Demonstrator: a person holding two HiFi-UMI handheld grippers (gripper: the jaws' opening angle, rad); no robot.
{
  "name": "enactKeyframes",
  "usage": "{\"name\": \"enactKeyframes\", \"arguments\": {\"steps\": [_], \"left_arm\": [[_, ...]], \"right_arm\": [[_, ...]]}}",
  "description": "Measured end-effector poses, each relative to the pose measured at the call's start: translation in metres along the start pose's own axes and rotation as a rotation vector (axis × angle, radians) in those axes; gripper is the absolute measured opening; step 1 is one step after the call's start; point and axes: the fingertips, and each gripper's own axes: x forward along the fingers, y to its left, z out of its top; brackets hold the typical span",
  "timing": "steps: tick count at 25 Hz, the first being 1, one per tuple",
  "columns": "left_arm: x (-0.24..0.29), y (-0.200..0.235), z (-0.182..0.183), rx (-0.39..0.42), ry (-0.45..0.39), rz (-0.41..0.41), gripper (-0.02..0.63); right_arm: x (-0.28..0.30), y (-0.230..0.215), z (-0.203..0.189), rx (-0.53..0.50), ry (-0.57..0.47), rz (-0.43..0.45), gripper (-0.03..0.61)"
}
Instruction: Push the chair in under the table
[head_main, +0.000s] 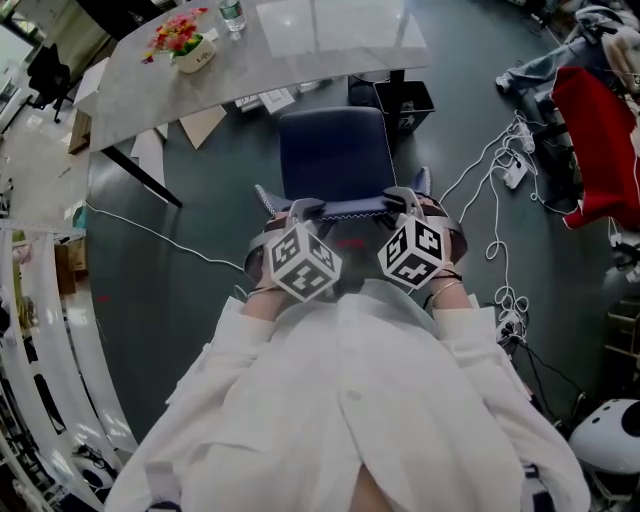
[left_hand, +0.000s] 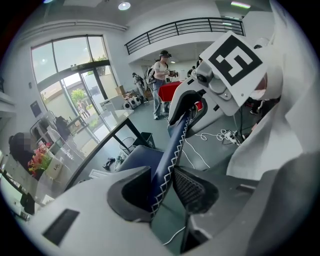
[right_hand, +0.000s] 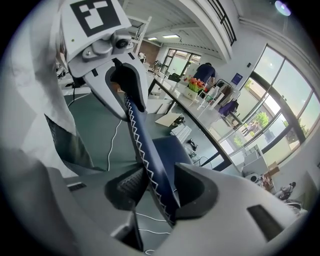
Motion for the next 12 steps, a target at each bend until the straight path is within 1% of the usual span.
{"name": "enactKeyframes", "arguments": {"steps": [12], "left_arm": [[0.0036, 0.0019, 0.001, -0.005, 0.006, -0.009, 0.14]], "right_arm": [[0.0032, -0.0004, -0.0004, -0.062, -0.01, 0.042, 0.153]]}}
